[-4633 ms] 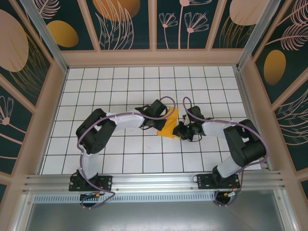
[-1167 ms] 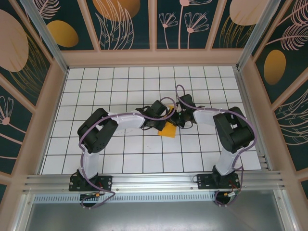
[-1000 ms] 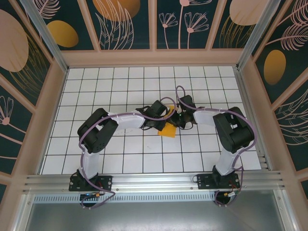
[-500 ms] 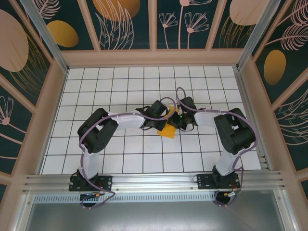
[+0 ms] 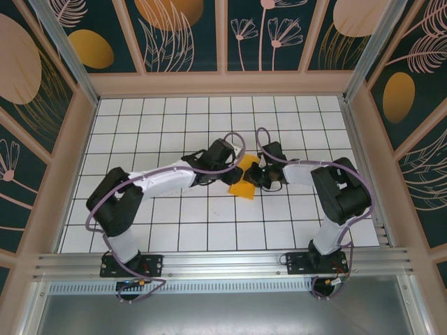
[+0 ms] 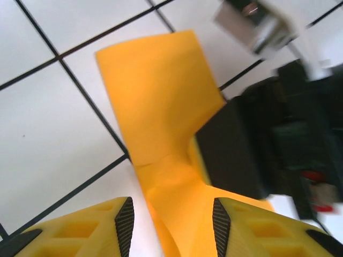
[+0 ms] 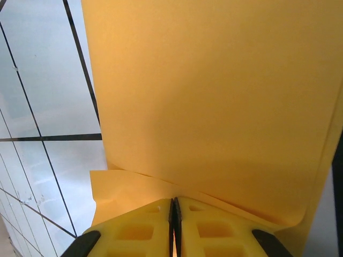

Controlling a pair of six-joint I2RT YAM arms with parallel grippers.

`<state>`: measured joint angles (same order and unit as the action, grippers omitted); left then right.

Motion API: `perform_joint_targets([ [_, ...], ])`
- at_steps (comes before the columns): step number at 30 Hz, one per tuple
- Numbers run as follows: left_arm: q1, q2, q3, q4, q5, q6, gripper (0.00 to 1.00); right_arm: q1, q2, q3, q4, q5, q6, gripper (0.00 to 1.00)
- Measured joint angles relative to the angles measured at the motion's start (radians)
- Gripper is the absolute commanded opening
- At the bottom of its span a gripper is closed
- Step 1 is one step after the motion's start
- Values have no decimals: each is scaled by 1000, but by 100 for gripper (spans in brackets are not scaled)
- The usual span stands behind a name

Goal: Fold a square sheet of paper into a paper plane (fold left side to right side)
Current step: Fold the triangle a second time at the center of the table.

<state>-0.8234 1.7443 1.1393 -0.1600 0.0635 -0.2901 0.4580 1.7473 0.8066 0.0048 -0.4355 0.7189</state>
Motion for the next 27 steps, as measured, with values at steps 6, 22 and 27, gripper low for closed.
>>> perform_joint_targets([
  [6,1,-54,-102,77,169,-45,45,0,0,0,1,-1,0,13],
  [22,1,118,-97,130,254,-89,44,0,0,0,0,-2,0,13],
  [27,1,118,-96,130,239,-89,44,0,0,0,0,-2,-1,13],
])
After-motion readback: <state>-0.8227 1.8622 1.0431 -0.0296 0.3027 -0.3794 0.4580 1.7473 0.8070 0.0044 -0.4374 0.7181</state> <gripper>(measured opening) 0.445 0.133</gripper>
